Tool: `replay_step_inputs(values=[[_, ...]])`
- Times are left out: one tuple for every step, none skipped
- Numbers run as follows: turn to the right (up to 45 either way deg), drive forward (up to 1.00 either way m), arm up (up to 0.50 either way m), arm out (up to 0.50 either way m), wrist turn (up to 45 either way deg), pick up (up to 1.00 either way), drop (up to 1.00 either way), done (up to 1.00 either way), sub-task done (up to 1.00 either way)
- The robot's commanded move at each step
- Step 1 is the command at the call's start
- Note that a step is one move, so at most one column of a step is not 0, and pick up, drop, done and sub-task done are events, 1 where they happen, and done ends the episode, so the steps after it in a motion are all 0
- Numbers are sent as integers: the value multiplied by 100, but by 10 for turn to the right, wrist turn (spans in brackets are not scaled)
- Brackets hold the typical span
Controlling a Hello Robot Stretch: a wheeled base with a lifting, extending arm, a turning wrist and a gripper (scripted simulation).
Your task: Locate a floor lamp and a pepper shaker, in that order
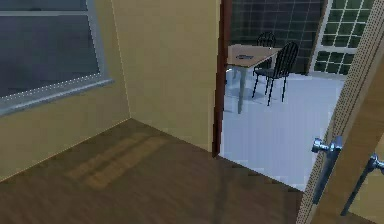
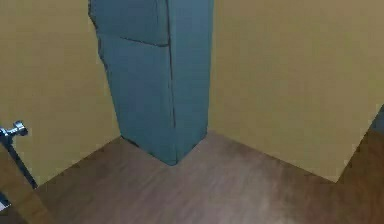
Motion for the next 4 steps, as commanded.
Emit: replay_step_inputs(values=[[0, 65, 0, 0, 0, 0, 0, 0, 0], [-390, 0, 0, 0, 0, 0, 0, 0, 0], [0, 5, 0, 0, 0, 0, 0, 0, 0], [450, 0, 0, 0, 0, 0, 0, 0, 0]])
